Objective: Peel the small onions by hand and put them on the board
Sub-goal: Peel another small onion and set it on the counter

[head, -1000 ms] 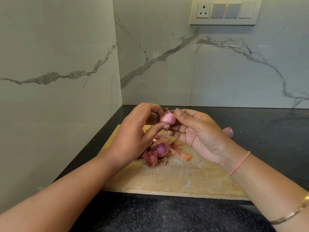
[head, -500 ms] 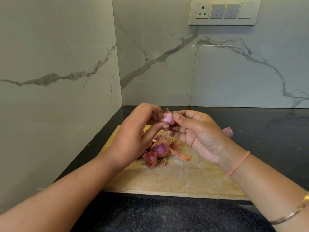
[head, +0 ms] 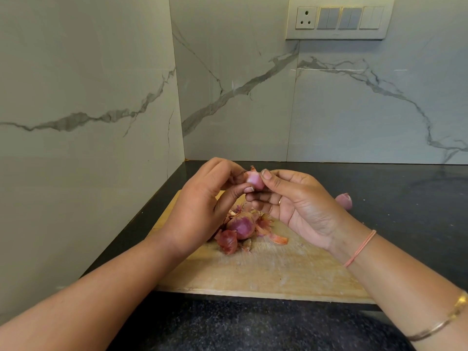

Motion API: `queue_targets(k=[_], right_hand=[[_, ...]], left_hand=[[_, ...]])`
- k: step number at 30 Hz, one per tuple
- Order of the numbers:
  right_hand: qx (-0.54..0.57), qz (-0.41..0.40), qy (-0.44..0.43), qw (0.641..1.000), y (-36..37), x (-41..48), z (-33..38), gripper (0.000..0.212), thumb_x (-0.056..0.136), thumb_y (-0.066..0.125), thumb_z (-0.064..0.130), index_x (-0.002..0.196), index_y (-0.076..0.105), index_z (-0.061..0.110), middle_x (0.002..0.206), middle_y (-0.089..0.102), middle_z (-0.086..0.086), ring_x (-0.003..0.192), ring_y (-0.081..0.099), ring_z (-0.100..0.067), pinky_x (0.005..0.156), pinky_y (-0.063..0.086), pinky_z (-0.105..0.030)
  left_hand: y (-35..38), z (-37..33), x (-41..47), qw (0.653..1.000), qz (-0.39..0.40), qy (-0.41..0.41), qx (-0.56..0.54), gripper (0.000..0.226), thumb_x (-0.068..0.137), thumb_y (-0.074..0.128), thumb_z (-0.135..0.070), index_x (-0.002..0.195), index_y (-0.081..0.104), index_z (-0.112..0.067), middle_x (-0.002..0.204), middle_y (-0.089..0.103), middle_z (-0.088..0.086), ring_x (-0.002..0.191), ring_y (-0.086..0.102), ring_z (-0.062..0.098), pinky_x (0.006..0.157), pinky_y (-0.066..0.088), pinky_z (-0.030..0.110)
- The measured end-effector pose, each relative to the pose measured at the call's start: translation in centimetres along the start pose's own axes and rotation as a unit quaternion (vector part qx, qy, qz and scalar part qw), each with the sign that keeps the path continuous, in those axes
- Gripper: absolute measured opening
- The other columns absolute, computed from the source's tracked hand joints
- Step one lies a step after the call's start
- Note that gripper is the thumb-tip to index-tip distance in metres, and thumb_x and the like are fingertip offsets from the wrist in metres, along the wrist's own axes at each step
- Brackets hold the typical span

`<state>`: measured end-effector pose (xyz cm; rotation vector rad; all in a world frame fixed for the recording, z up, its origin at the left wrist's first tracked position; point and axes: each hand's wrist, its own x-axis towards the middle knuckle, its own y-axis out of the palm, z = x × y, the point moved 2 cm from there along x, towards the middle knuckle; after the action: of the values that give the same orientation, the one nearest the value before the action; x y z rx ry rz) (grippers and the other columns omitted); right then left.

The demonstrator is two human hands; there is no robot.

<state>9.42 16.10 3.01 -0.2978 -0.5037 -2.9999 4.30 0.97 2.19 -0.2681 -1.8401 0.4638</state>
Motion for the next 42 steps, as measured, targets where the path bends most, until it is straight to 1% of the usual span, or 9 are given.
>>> queue_targets(k=[4, 13, 18, 23, 30, 34, 36, 38, 42], right_hand=[[-0.001, -0.004, 0.004, 1.0, -0.05, 0.02, -0.07, 0.027, 0.076, 0.061, 0.018, 0.092, 0.061, -0.004, 0.08, 0.07, -0.012, 0.073, 0.069, -0.02, 0.066, 0.058, -0.025], [-0.004, -0.007, 0.009, 1.0, -0.16, 0.07, -0.12, 0.029, 0.076, 0.062, 0.018, 0.095, 0.062, -0.004, 0.08, 0.07, -0.012, 0.072, 0.068, -0.019, 0.063, 0.057, -0.024], [-0.006, -0.008, 0.014, 1.0, -0.15, 0.06, -0.15, 0.025, 0.077, 0.061, 0.018, 0.093, 0.061, -0.002, 0.078, 0.069, -0.012, 0.071, 0.068, -0.02, 0.064, 0.057, -0.024], [-0.018, -0.003, 0.019, 1.0, 0.0, 0.1, -0.35, 0.027, 0.077, 0.062, 0.02, 0.094, 0.064, -0.001, 0.082, 0.07, -0.013, 0.073, 0.067, -0.021, 0.066, 0.056, -0.026], [-0.02, 0.001, 0.018, 1.0, -0.29, 0.18, -0.46, 0.024, 0.076, 0.061, 0.018, 0.093, 0.066, 0.0, 0.081, 0.071, -0.012, 0.072, 0.068, -0.019, 0.065, 0.057, -0.025], [-0.021, 0.002, 0.007, 1.0, -0.35, 0.32, -0.44, 0.026, 0.079, 0.06, 0.015, 0.098, 0.066, -0.001, 0.083, 0.07, -0.012, 0.073, 0.067, -0.018, 0.065, 0.056, -0.024], [-0.021, 0.004, 0.004, 1.0, -0.38, 0.36, -0.48, 0.027, 0.078, 0.06, 0.013, 0.099, 0.064, -0.003, 0.08, 0.069, -0.012, 0.073, 0.065, -0.018, 0.065, 0.055, -0.023], [-0.021, 0.007, 0.0, 1.0, -0.43, 0.37, -0.54, 0.024, 0.078, 0.06, 0.012, 0.097, 0.063, -0.002, 0.079, 0.069, -0.012, 0.073, 0.064, -0.017, 0.065, 0.055, -0.024], [-0.026, 0.005, -0.005, 1.0, -0.59, 0.45, -0.68, 0.021, 0.08, 0.059, 0.008, 0.098, 0.064, -0.001, 0.081, 0.069, -0.01, 0.076, 0.064, -0.018, 0.067, 0.055, -0.025]], left_hand=[[0.0, -0.15, -0.01, 1.0, 0.005, -0.004, -0.001, 0.018, 0.091, 0.051, -0.032, 0.108, 0.048, -0.028, 0.098, 0.052, -0.015, 0.092, 0.057, 0.007, 0.078, 0.052, 0.028], [0.05, 0.06, 0.0, 1.0, 0.001, -0.006, 0.001, 0.008, 0.091, 0.051, -0.034, 0.094, 0.049, -0.027, 0.089, 0.053, -0.01, 0.087, 0.056, 0.011, 0.073, 0.051, 0.031], [0.14, 0.21, -0.05, 0.999, 0.01, -0.029, -0.014, 0.021, 0.088, 0.051, -0.039, 0.107, 0.047, -0.031, 0.1, 0.055, -0.018, 0.093, 0.058, 0.003, 0.079, 0.05, 0.014], [0.09, 0.33, -0.04, 1.0, 0.005, -0.028, -0.002, 0.018, 0.089, 0.049, -0.041, 0.103, 0.049, -0.03, 0.096, 0.054, -0.017, 0.091, 0.057, 0.004, 0.078, 0.051, 0.017], [0.15, 0.3, 0.0, 1.0, 0.012, 0.0, 0.008, 0.008, 0.09, 0.051, -0.033, 0.091, 0.048, -0.026, 0.09, 0.051, -0.012, 0.086, 0.055, 0.012, 0.071, 0.05, 0.032], [0.17, 0.42, -0.08, 0.999, -0.001, -0.029, -0.018, 0.015, 0.087, 0.058, -0.037, 0.093, 0.049, -0.026, 0.092, 0.058, -0.007, 0.089, 0.059, 0.011, 0.076, 0.054, 0.026], [0.16, 0.47, -0.11, 0.998, 0.001, -0.052, -0.041, 0.025, 0.085, 0.064, -0.038, 0.1, 0.049, -0.026, 0.098, 0.059, -0.011, 0.092, 0.061, 0.004, 0.079, 0.053, 0.018], [0.21, 0.44, -0.09, 0.999, 0.011, -0.036, -0.03, 0.025, 0.084, 0.065, -0.036, 0.103, 0.05, -0.029, 0.099, 0.056, -0.014, 0.091, 0.06, 0.004, 0.079, 0.051, 0.014], [0.18, 0.57, -0.01, 1.0, 0.019, -0.018, -0.017, 0.016, 0.086, 0.056, -0.032, 0.097, 0.056, -0.022, 0.095, 0.054, -0.01, 0.088, 0.056, 0.007, 0.075, 0.052, 0.024]])
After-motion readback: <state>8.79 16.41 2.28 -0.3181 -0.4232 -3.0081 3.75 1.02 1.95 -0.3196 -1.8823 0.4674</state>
